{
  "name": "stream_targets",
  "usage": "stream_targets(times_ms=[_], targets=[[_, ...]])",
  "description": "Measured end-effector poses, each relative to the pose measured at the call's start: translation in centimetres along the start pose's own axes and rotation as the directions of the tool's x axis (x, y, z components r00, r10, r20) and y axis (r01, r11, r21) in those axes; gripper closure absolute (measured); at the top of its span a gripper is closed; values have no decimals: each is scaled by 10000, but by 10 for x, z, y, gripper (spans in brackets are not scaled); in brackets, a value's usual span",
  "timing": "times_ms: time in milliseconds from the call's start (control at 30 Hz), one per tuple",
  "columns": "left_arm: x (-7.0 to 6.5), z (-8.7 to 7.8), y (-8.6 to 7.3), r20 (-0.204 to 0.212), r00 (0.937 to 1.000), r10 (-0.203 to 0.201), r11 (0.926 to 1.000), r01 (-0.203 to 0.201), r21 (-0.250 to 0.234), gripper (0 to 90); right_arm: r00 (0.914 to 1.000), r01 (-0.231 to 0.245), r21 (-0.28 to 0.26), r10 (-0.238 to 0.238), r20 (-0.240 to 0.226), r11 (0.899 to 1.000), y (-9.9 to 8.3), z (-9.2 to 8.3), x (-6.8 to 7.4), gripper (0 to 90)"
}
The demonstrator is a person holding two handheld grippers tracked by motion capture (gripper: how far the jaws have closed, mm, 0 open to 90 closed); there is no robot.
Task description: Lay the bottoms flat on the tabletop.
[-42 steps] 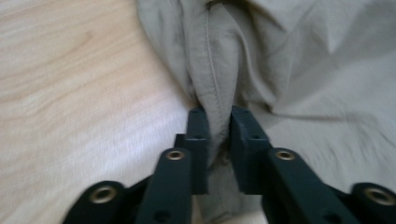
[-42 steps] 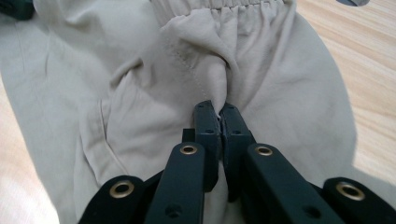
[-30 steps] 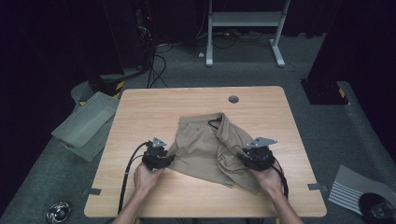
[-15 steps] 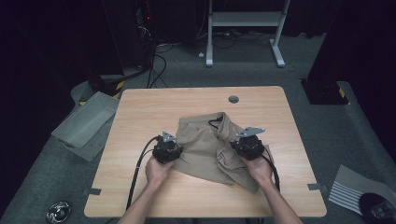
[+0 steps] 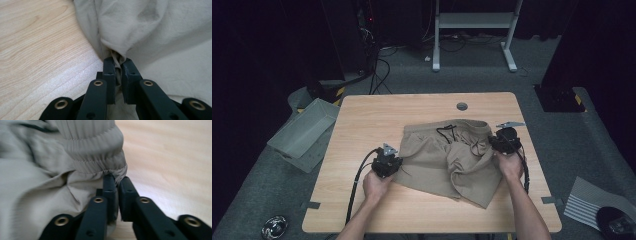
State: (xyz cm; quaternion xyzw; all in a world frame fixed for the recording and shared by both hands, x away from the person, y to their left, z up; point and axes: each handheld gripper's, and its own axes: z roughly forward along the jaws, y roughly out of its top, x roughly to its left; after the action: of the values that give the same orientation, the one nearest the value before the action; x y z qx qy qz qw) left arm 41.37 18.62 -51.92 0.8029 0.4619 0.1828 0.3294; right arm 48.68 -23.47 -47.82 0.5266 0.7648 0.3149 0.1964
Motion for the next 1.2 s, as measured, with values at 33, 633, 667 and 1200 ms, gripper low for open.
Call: stream_targets(times_ms=[33,633,667,1200], targets=[[0,0,0,-5,10000,-6,10000,6,0,793,9995,-301,179,300,70,9994,-2,4,-4,752],[-6,7,6,175,9994,-300,9994,303,-186,655,9826,1589,-905,-1664,-827,9831,-18,-35,54,545],[-5,6,6,210,9995,-251,9996,254,-131,684,9822,1587,-710,-1648,-904,9848,-20,-29,54,555],[16,-15,-5,49,9983,-589,9982,590,-109,873,9973,669,144,-673,292,9977,-18,-7,0,889]])
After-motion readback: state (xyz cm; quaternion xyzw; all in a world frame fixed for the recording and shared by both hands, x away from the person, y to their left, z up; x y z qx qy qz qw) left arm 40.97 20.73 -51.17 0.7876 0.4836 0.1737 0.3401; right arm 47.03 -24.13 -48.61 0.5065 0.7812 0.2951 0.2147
